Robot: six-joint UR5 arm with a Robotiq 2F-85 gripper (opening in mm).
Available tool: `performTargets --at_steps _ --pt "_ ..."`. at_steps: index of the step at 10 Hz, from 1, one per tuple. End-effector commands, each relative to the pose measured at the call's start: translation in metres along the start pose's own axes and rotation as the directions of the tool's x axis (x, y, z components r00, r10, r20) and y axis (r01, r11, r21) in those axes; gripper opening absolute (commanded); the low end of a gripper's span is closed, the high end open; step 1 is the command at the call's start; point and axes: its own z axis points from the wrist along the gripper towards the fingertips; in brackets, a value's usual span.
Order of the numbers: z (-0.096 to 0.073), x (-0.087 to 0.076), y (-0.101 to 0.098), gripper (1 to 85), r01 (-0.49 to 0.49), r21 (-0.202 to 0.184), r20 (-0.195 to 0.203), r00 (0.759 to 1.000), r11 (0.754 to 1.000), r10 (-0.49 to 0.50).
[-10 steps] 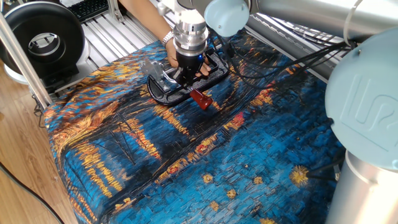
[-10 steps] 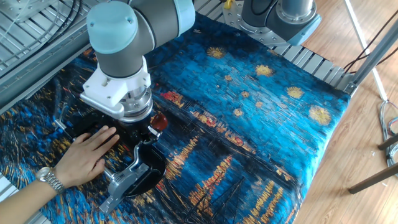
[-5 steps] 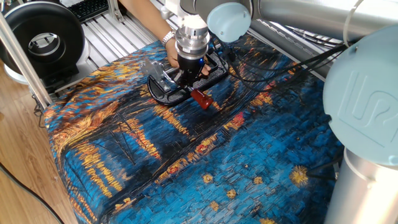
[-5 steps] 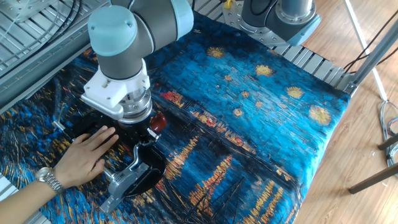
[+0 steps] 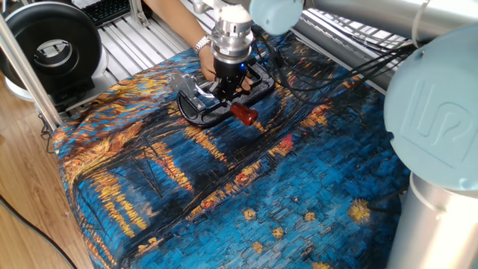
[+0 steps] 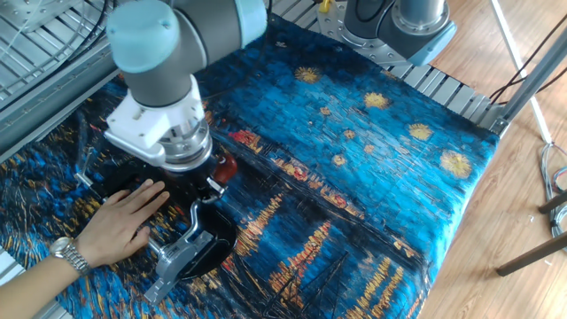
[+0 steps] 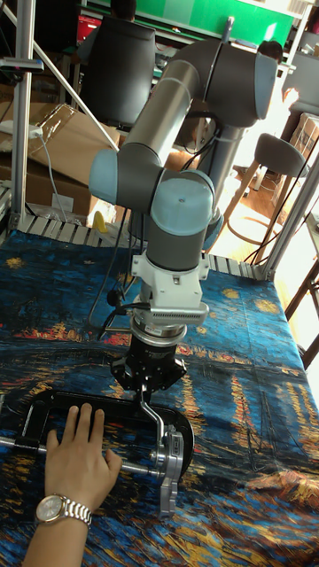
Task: Pull up the lever
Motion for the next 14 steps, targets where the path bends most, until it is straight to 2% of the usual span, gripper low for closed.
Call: performTargets --at_steps 1,5,6,8,9,10,11,12,13,14 --pt "-0.002 -0.002 0.000 17.3 -0.013 -0.028 -0.013 1.000 1.000 0.013" --pt "-0.004 0.000 -0.010 19.0 -0.011 -0.017 -0.024 1.000 1.000 0.011" --pt "-0.005 0.001 -0.010 19.0 -0.021 -0.001 -0.031 0.999 1.000 0.021" --pt "-0.014 0.005 -0.005 12.7 -0.077 0.157 -0.053 0.995 0.985 0.086" --pt "-0.018 0.004 0.007 9.0 -0.098 0.201 -0.055 0.992 0.975 0.111" --pt "-0.014 0.001 0.021 10.0 -0.093 0.151 -0.046 0.994 0.984 0.101" --pt "-0.015 -0.002 0.026 18.7 -0.038 0.039 -0.054 0.998 0.999 0.040" --pt "-0.019 -0.002 0.023 26.7 0.002 -0.046 -0.066 0.998 0.999 -0.005" --pt "-0.020 -0.002 0.012 29.3 0.019 -0.055 -0.060 0.998 0.998 -0.022" --pt "-0.017 0.001 0.003 30.3 0.028 -0.032 -0.065 0.997 0.999 -0.030"
